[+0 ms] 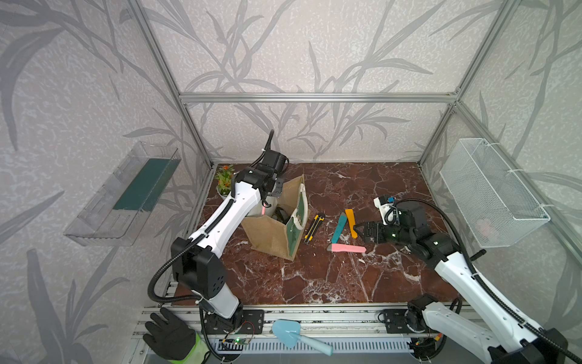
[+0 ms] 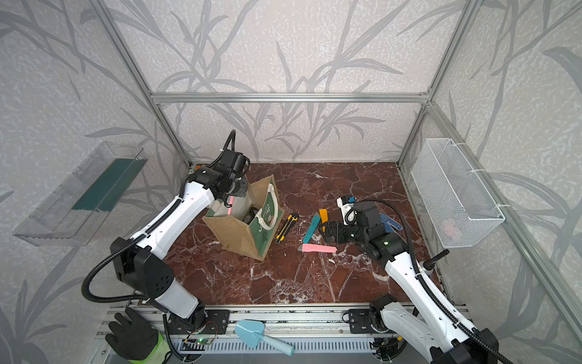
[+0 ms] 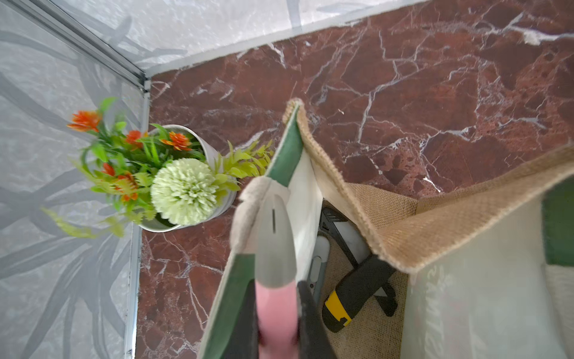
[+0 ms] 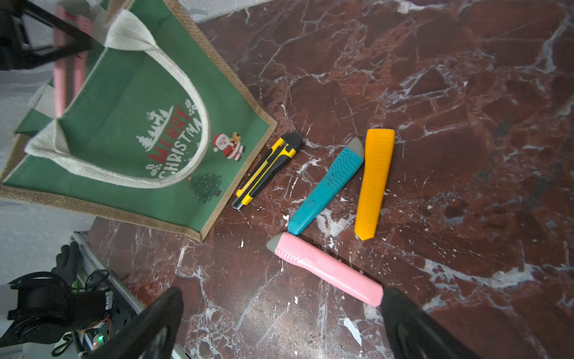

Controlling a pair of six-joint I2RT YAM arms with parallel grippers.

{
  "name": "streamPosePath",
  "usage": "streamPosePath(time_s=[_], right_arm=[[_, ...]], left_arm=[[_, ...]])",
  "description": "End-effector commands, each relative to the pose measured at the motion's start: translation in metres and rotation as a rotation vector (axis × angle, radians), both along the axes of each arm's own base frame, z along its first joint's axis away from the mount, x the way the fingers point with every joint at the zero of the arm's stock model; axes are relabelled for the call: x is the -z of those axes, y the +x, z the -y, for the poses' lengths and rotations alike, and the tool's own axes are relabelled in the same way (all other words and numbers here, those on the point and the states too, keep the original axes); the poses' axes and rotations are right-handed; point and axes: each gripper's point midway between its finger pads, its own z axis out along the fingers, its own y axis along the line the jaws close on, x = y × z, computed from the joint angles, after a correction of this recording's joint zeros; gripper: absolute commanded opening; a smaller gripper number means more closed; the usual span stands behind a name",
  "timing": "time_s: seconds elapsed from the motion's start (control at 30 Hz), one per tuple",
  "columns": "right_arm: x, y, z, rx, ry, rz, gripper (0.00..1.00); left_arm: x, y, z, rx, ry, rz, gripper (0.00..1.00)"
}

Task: Place the art knife into the pouch
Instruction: Place the utility knife in the pouch, then pick up the utility knife at the center of the board.

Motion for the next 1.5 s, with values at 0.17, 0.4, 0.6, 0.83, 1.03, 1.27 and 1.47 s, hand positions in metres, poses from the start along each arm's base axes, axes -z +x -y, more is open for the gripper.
streamPosePath(time_s=[0.17, 0.4, 0.6, 0.83, 1.03, 1.27, 1.47], right_arm=[[-0.011, -0.008, -0.004, -0.046, 0.033, 0.043, 1.0], [-0.017, -0.016, -0.013, -0.099, 0.087, 0.062, 0.99], [-0.025, -0.023, -0.013, -0.112, 0.113, 0.095, 0.99], [-0.033, -0.038, -0.009, -0.121, 0.144, 0.152, 0.99], [-0.028, -0.056, -0.006, -0.136, 0.186, 0.191, 0.99], [-0.031, -0.063, 0.009, -0.053, 0.21, 0.242, 0.99], [-0.031, -0.065, 0.01, -0.035, 0.223, 0.223, 0.99]], left_arm=[[0.012, -0.006, 0.02, 0.054, -0.056, -0.062, 0.45], [-0.039, -0.033, 0.072, 0.234, -0.012, -0.003, 0.64], [-0.076, -0.056, 0.106, 0.313, 0.034, 0.033, 0.65], [-0.093, -0.08, 0.167, 0.488, -0.117, 0.092, 0.61], [-0.039, -0.084, 0.215, 0.605, -0.234, -0.046, 0.57], [0.012, -0.077, 0.247, 0.604, -0.263, -0.209, 0.49], [0.046, -0.062, 0.252, 0.577, -0.201, -0.255, 0.48]])
